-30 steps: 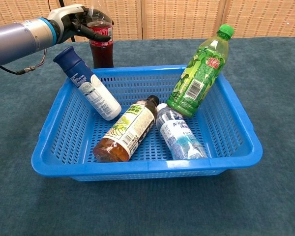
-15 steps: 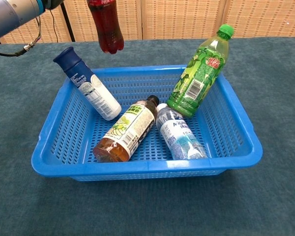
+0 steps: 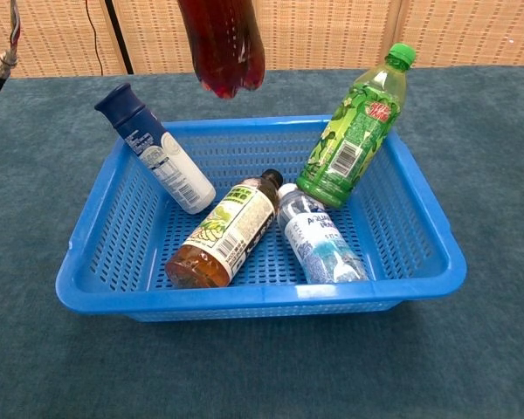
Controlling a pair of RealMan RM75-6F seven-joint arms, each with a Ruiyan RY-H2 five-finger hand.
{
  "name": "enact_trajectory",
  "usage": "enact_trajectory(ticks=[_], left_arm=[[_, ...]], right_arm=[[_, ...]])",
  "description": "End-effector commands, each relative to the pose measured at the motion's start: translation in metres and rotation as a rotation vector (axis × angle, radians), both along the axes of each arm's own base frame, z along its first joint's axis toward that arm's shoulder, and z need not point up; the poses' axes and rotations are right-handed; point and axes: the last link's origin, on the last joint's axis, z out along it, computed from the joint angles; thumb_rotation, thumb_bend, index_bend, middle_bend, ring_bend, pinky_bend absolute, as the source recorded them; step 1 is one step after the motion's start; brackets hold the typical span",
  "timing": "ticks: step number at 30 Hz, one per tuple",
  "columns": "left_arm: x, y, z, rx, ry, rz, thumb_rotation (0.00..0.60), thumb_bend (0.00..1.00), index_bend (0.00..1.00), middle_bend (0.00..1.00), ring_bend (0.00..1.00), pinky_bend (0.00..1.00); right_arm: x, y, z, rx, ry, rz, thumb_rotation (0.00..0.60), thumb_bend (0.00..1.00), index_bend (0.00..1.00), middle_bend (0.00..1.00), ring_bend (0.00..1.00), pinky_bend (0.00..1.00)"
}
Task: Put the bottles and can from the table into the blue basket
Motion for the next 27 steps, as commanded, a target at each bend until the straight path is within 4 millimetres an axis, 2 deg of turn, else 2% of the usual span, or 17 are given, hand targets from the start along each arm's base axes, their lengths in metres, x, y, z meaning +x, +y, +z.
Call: enact_trajectory(ticks=[1,6,9,10,12,13,15,16,19,24,27], left_arm=[[-0.004,-0.006,-0.024,-0.039,0.048,0.016,0.6,0.52,0.75,0.59,0.48,0.61],[-0.009,-0.006,-0.045,-0.031,0.107,0.035,0.6,0.51,0.72,0.58,0.47,0.61],[-0.016,-0.002,-0.057,-0.001,0.148,0.064,0.6,0.42,0.68,0.51,0.45,0.61],[-0.018,0.0,-0.065,0.014,0.171,0.077,0.6,0.39,0.6,0.44,0.41,0.58],[-0.025,-0.002,-0.078,-0.017,0.26,0.072,0.6,0.33,0.29,0.2,0.22,0.4],[-0.027,-0.002,-0.081,-0.04,0.294,0.069,0.6,0.28,0.09,0.06,0.08,0.21],[-0.029,-0.002,-0.081,-0.068,0.328,0.065,0.6,0.23,0.0,0.0,0.0,0.04],[-0.03,-0.002,-0.08,-0.07,0.33,0.066,0.6,0.2,0.0,0.0,0.0,0.0],[-0.032,0.0,-0.071,-0.037,0.316,0.071,0.6,0.12,0.0,0.0,0.0,0.0],[-0.038,0.001,-0.051,0.051,0.279,0.095,0.6,0.11,0.0,0.0,0.0,0.0],[-0.047,0.003,-0.029,0.134,0.259,0.124,0.6,0.11,0.0,0.0,0.0,0.0]], right_arm=[[-0.001,0.001,0.002,-0.002,-0.009,-0.001,0.6,0.0,0.0,0.0,0.0,0.0],[-0.001,0.002,0.006,-0.007,-0.019,0.001,0.6,0.0,0.0,0.0,0.0,0.0],[-0.001,0.002,0.008,-0.009,-0.024,-0.001,0.6,0.0,0.0,0.0,0.0,0.0],[-0.001,0.002,0.008,-0.008,-0.028,-0.001,0.6,0.0,0.0,0.0,0.0,0.0],[-0.001,0.003,0.01,-0.01,-0.031,0.001,0.6,0.0,0.0,0.0,0.0,0.0],[-0.001,0.003,0.01,-0.011,-0.031,0.002,0.6,0.0,0.0,0.0,0.0,0.0],[-0.001,0.003,0.011,-0.011,-0.033,0.004,0.6,0.0,0.0,0.0,0.0,0.0],[-0.001,0.004,0.011,-0.012,-0.033,0.004,0.6,0.0,0.0,0.0,0.0,0.0],[0.0,0.004,0.012,-0.014,-0.034,0.005,0.6,0.0,0.0,0.0,0.0,0.0],[0.0,0.005,0.013,-0.015,-0.034,0.009,0.6,0.0,0.0,0.0,0.0,0.0],[0.002,0.006,0.013,-0.015,-0.034,0.014,0.6,0.0,0.0,0.0,0.0,0.0]])
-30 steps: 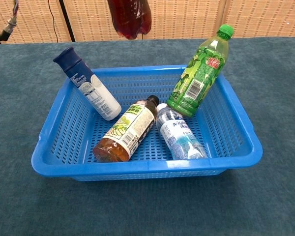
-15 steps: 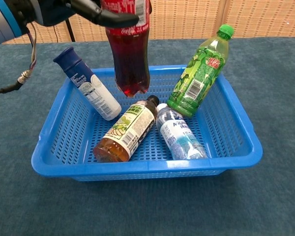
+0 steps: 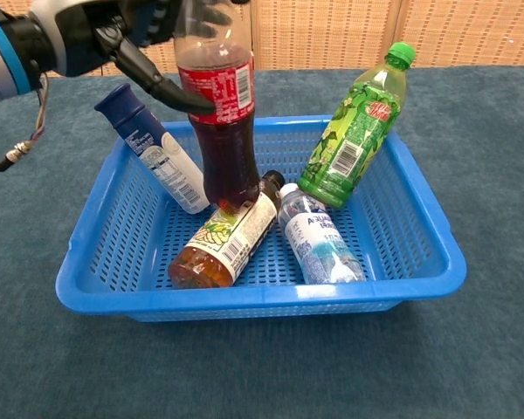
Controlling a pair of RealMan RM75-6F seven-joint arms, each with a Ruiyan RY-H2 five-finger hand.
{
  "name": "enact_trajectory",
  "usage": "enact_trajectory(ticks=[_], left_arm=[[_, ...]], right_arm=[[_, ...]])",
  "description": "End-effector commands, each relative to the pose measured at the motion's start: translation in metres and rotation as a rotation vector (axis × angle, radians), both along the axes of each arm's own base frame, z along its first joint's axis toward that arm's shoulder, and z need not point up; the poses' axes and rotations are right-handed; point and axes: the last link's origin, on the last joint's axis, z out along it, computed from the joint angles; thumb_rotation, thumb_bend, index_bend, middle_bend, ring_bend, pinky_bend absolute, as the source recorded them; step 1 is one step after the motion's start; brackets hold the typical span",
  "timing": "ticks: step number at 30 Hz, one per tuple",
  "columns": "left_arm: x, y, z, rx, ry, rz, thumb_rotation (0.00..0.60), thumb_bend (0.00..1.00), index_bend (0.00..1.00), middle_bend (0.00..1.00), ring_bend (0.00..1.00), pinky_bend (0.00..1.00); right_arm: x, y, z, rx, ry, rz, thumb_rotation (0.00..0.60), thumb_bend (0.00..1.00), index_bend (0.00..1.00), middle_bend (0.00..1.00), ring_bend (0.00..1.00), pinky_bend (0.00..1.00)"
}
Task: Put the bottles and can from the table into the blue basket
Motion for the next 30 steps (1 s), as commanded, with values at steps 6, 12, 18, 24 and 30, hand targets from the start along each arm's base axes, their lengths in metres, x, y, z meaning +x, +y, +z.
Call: enact_trajectory(ticks=[6,12,18,24,30], left_arm=[[-0.061,-0.015,0.088,0.31,0.055,0.1,0.6,0.11,0.0,0.0,0.0,0.0],[-0.119,-0.042,0.129,0.426,0.131,0.218,0.6,0.11,0.0,0.0,0.0,0.0],[-0.174,-0.08,0.145,0.475,0.228,0.318,0.6,0.11,0.0,0.0,0.0,0.0],[-0.231,-0.125,0.139,0.558,0.367,0.493,0.6,0.11,0.0,0.0,0.0,0.0],[-0.245,-0.143,0.134,0.646,0.519,0.598,0.6,0.11,0.0,0.0,0.0,0.0]], right_arm=[[0.006,0.006,0.002,-0.001,-0.004,0.03,0.6,0.0,0.0,0.0,0.0,0.0],[0.012,0.011,0.002,-0.001,-0.003,0.057,0.6,0.0,0.0,0.0,0.0,0.0],[0.015,0.015,0.002,-0.004,0.015,0.073,0.6,0.0,0.0,0.0,0.0,0.0],[0.014,0.017,0.004,-0.06,0.125,0.087,0.6,0.0,0.0,0.0,0.0,0.0],[0.01,0.017,0.003,-0.2,0.331,0.064,0.6,0.0,0.0,0.0,0.0,0.0]])
